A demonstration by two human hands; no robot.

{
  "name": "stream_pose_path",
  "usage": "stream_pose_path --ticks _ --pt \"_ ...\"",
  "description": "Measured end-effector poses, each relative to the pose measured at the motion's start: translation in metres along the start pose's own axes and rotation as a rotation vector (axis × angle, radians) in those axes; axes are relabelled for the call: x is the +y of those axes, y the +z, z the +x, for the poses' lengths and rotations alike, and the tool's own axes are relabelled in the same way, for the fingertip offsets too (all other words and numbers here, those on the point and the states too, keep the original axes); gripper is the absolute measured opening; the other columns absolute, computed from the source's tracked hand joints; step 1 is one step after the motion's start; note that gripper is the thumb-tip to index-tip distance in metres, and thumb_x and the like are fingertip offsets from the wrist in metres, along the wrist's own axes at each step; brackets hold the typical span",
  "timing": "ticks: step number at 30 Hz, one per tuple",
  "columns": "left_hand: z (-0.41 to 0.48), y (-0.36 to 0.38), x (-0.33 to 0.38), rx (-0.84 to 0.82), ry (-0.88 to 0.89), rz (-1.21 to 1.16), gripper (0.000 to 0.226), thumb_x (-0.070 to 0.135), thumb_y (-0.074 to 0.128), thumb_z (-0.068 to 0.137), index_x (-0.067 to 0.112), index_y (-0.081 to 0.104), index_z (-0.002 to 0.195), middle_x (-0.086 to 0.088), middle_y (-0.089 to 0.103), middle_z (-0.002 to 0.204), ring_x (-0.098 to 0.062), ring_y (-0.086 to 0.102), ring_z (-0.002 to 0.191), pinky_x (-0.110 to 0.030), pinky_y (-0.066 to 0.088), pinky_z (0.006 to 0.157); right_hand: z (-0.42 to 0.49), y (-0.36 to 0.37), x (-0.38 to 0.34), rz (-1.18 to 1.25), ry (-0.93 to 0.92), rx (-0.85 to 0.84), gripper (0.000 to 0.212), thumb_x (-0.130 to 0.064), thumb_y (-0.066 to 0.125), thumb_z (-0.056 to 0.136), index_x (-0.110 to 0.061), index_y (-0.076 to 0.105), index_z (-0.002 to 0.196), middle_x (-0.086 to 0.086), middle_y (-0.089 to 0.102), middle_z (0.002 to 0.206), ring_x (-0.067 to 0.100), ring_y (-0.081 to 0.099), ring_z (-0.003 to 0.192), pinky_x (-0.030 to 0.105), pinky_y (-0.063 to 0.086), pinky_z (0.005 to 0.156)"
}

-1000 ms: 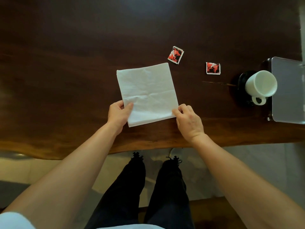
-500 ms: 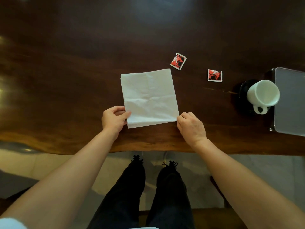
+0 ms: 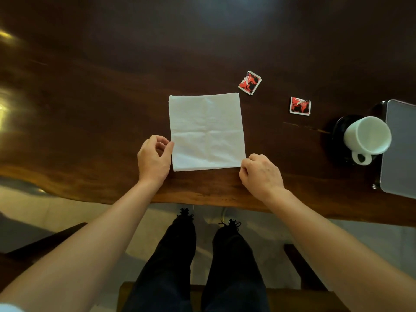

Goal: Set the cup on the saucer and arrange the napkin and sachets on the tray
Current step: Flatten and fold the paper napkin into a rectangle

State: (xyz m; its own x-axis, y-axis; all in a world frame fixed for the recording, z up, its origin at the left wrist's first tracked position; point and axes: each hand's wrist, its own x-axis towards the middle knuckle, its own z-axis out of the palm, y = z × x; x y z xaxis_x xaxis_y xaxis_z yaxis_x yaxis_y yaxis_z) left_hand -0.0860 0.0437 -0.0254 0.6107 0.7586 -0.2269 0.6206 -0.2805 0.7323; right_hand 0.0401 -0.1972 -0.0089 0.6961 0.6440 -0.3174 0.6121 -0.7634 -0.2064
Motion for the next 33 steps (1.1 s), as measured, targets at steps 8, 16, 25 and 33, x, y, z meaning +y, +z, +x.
stream_pose_path --ticks 8,16,25,33 --pt "0.03 0.04 0.028 -0.064 0.393 0.521 0.053 0.033 0.049 0.102 0.009 0.04 0.149 -0.017 0.033 0.158 -0.034 0.023 0.15 -0.044 0.026 0.12 0.055 -0.015 -0.049 0.211 -0.081 0.203 0.042 -0.019 0.054 0.099 -0.006 0.052 0.139 0.012 0.06 0.132 0.028 0.053 0.124 0.041 0.047 0.105" --pt "0.034 0.074 0.002 -0.207 0.412 0.784 0.064 0.04 0.02 0.105 0.015 -0.001 0.16 -0.008 -0.006 0.169 -0.027 -0.009 0.155 -0.05 0.001 0.126 0.093 0.046 -0.065 -0.036 -0.132 -0.01 0.062 -0.047 0.005 0.104 -0.021 -0.008 0.158 0.002 -0.015 0.167 0.023 -0.018 0.152 0.05 -0.004 0.124" --pt "0.036 0.076 0.0 -0.194 0.424 0.766 0.07 0.05 0.018 0.103 0.015 0.001 0.161 -0.007 -0.005 0.169 -0.026 -0.006 0.156 -0.049 0.0 0.125 0.086 0.048 -0.025 -0.149 -0.163 -0.016 0.072 -0.056 0.012 0.102 -0.018 -0.008 0.159 0.007 -0.015 0.167 0.027 -0.017 0.153 0.05 0.0 0.124" --pt "0.032 0.072 0.014 -0.219 0.326 0.835 0.081 0.061 0.01 0.099 0.013 -0.02 0.157 -0.009 -0.026 0.165 -0.03 -0.023 0.152 -0.054 -0.009 0.123 0.085 0.031 -0.011 -0.084 -0.02 -0.072 0.071 -0.053 0.016 0.104 -0.016 -0.011 0.158 0.0 -0.02 0.166 0.018 -0.023 0.151 0.044 -0.006 0.124"
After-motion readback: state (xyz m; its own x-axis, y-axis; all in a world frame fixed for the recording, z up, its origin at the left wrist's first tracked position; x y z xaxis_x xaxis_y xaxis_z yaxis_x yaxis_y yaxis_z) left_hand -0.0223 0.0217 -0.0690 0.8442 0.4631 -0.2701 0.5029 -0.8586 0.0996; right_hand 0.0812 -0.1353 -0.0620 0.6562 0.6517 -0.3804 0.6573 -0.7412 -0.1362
